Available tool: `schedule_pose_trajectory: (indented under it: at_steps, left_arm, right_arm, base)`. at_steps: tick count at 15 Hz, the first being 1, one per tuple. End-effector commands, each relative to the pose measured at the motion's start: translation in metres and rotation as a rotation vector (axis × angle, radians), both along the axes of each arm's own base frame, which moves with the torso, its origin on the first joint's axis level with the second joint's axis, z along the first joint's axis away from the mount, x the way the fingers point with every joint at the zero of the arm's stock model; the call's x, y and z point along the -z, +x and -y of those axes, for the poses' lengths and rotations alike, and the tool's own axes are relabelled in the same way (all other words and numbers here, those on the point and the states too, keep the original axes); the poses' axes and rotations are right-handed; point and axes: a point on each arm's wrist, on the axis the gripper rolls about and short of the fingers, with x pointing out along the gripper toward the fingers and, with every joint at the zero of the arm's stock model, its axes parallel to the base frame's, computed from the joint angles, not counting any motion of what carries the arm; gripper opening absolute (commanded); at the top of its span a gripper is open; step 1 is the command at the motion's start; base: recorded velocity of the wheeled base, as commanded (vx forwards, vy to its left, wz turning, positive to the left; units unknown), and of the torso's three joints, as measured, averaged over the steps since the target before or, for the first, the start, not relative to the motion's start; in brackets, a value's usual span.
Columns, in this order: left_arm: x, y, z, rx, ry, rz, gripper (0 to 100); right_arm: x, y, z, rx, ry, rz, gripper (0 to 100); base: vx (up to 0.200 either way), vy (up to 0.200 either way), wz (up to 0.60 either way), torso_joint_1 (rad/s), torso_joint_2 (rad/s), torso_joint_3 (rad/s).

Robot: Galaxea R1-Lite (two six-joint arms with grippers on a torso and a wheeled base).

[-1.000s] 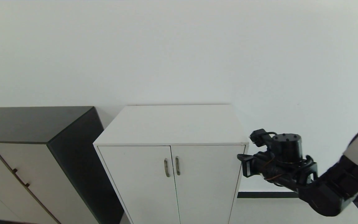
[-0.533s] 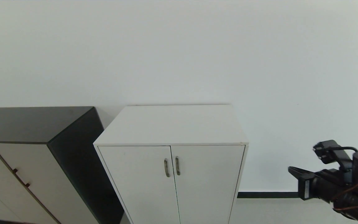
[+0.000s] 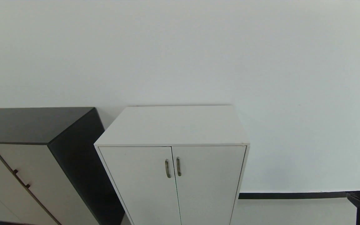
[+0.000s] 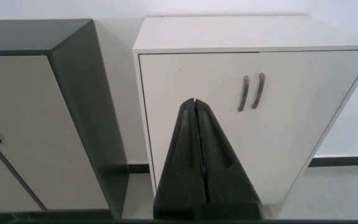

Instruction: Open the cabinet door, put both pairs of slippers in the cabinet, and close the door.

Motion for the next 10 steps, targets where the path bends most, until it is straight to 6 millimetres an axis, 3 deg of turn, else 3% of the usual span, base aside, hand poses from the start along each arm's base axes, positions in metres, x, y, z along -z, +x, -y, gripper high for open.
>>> schedule_pose_trajectory:
  at_steps: [1,4,5,6,10]
  left_arm:
    - [0.0,0.0,0.0,0.0,-0.001,0.0,0]
    - [0.0,0.0,0.0,0.0,-0.002,-0.001,0]
    - [0.0,0.0,0.0,0.0,-0.002,-0.001,0]
    - [0.0,0.0,0.0,0.0,-0.002,-0.001,0]
    - [0.0,0.0,0.0,0.0,-0.001,0.0,0]
  right_arm:
    - [-0.01,-0.045,0.007,0.022,-0.021,0.086,0]
    - [-0.008,-0.088,0.007,0.0,0.021,0.211,0]
    - [-0.007,-0.091,0.007,-0.007,0.025,0.224,0]
    - [0.002,-0.113,0.008,-0.028,0.034,0.291,0]
    - [0.016,-0.138,0.009,-0.101,0.059,0.373,0]
  base:
    - [0.0,0.0,0.0,0.0,0.0,0.0]
    - [0.0,0.0,0.0,0.0,0.0,0.0]
    - [0.0,0.0,0.0,0.0,0.0,0.0]
    - [0.0,0.0,0.0,0.0,0.0,0.0]
    - [0.0,0.0,0.0,0.0,0.0,0.0]
